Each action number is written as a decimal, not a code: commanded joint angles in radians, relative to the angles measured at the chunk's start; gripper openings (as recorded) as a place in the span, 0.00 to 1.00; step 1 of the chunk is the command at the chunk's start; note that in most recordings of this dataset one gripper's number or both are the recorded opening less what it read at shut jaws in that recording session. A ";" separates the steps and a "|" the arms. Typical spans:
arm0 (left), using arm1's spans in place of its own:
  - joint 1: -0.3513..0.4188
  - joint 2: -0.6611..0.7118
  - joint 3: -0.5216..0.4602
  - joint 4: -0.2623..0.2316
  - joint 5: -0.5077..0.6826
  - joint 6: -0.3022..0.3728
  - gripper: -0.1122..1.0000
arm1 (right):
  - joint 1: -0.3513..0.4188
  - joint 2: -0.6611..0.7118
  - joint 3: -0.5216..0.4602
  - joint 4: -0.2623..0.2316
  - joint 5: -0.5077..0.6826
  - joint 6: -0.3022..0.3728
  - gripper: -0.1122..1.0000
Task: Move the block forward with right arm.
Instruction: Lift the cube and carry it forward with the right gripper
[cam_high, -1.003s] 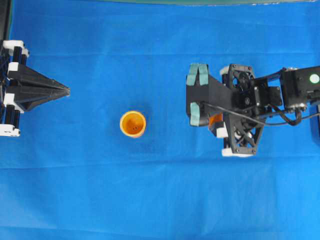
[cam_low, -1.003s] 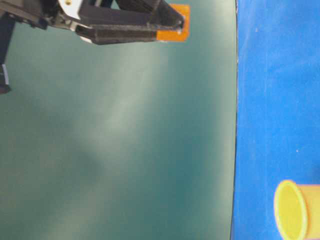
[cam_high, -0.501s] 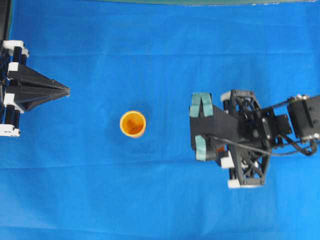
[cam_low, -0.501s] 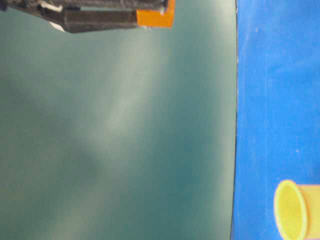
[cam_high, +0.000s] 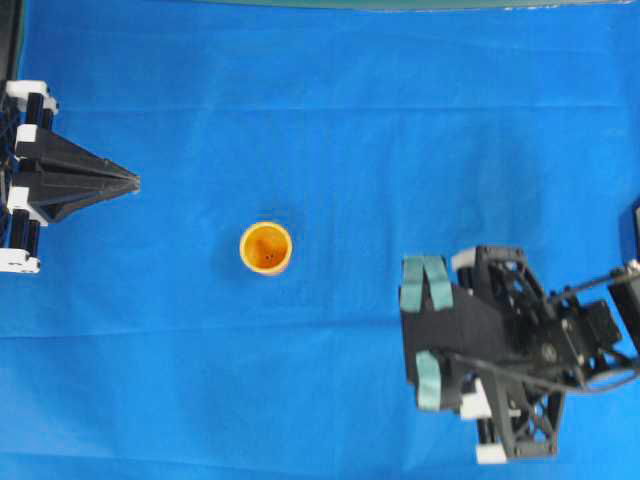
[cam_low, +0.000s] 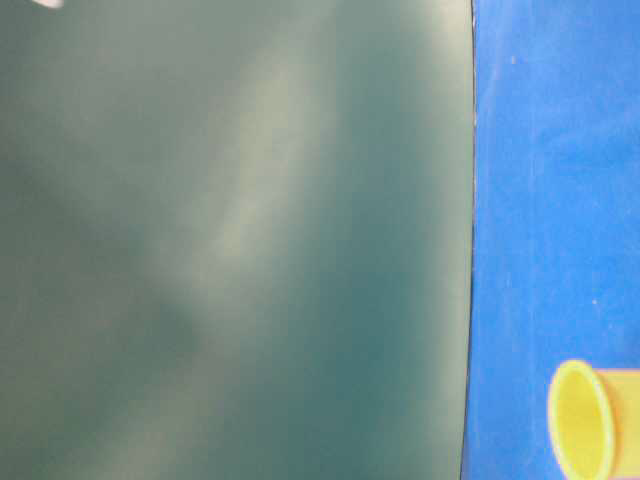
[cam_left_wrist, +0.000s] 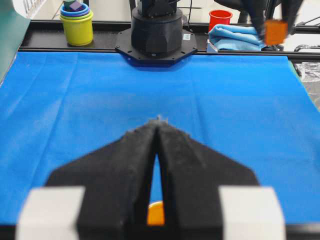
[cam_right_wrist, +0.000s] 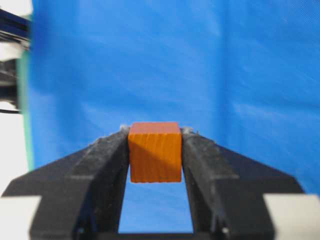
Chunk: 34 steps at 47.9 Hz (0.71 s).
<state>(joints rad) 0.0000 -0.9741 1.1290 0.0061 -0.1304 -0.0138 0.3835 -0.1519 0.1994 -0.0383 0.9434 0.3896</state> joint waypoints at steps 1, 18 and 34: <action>0.002 0.005 -0.034 0.002 -0.008 0.000 0.11 | 0.021 0.003 -0.048 0.002 -0.002 0.011 0.46; 0.002 0.002 -0.034 0.002 0.025 -0.002 0.11 | 0.094 0.057 -0.117 0.003 -0.003 0.028 0.47; 0.002 0.002 -0.044 0.002 0.025 -0.002 0.11 | 0.143 0.084 -0.170 0.012 -0.002 0.104 0.46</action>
<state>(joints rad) 0.0000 -0.9756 1.1213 0.0061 -0.1028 -0.0138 0.5139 -0.0568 0.0644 -0.0291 0.9449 0.4694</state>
